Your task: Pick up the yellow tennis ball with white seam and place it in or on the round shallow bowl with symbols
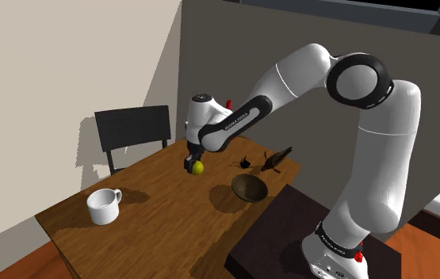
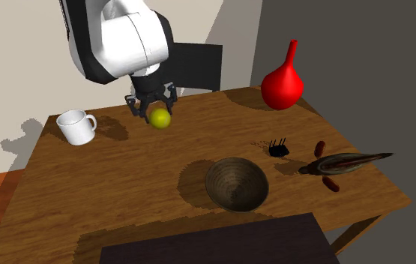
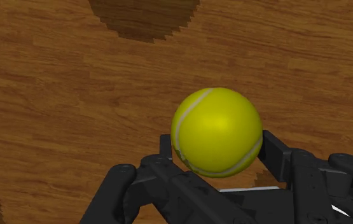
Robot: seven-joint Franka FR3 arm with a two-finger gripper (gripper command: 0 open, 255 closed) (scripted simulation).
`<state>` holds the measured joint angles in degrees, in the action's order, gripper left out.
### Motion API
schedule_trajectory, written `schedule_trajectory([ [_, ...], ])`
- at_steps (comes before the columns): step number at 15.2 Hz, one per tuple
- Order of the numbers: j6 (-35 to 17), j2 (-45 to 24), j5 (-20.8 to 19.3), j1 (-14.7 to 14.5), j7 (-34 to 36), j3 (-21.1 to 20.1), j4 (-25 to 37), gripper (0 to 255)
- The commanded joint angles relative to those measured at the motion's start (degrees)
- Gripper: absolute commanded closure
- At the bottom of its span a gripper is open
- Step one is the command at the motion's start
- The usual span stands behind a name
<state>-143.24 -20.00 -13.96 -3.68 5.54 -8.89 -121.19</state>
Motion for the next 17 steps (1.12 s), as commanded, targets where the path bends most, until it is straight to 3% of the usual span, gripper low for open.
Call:
schedule_trajectory([
  [1,-1.6,3.1,0.5,1.5,-1.7,0.2,-4.5,255],
  [10,-8.6,16.0,3.1,8.0,-11.6,2.5,-23.2,255],
  [17,-12.1,25.1,4.8,12.6,-21.9,7.0,-34.8,255],
])
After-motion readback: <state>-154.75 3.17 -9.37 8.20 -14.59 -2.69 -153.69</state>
